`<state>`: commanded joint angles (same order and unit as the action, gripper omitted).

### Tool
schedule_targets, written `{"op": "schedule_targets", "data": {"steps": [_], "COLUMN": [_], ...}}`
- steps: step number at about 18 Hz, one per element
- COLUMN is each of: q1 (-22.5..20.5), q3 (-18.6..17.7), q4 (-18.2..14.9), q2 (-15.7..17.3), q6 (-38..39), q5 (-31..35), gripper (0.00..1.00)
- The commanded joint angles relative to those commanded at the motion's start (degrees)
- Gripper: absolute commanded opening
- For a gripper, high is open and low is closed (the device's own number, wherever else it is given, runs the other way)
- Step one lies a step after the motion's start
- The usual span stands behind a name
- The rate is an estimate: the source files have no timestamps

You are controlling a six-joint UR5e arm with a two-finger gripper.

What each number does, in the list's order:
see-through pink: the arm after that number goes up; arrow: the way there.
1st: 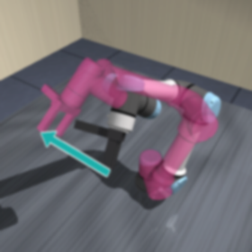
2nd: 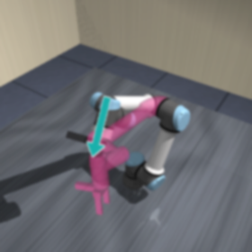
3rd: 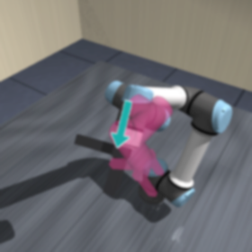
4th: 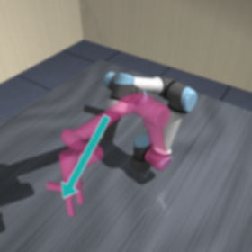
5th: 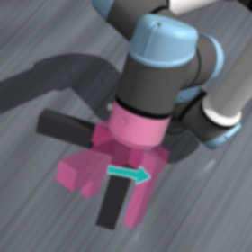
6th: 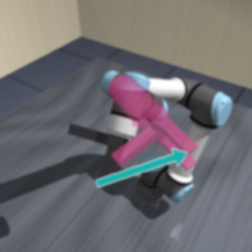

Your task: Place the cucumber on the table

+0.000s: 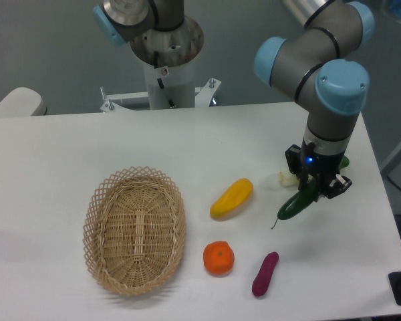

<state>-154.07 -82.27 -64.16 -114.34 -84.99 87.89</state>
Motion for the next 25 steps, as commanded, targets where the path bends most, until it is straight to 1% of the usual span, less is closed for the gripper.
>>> {"op": "schedule_targets", "data": {"steps": [3,6,9,13,17,19,21,23,25], "q1": [0.4,0.6,0.1,0.1,-0.3,-1.4,-1.9,-3.4,-4.1], "q3": [0.8,2.0,3.1,3.4,3.3,3.3,3.4,3.3,2.7], "q4": [0.0,0.3,3.2,8.2,11.4,13.1,13.4,13.2,13.2], "q2": [-0.4,-2.0,-4.4,-7.6,-9.9,-11.5,-12.6,-12.8,-13.0], "q6": [0.1,0.1,-0.3,0.8,1.7,0.6,-4.4,-11.6,-17.2], "q5": [0.3,0.3,0.3,0.3,0.2,-0.2,-0.3,-0.4,-1.6], "gripper": [0.33,0.33,0.33,0.33,0.33,0.33,0.33,0.33,0.33]}}
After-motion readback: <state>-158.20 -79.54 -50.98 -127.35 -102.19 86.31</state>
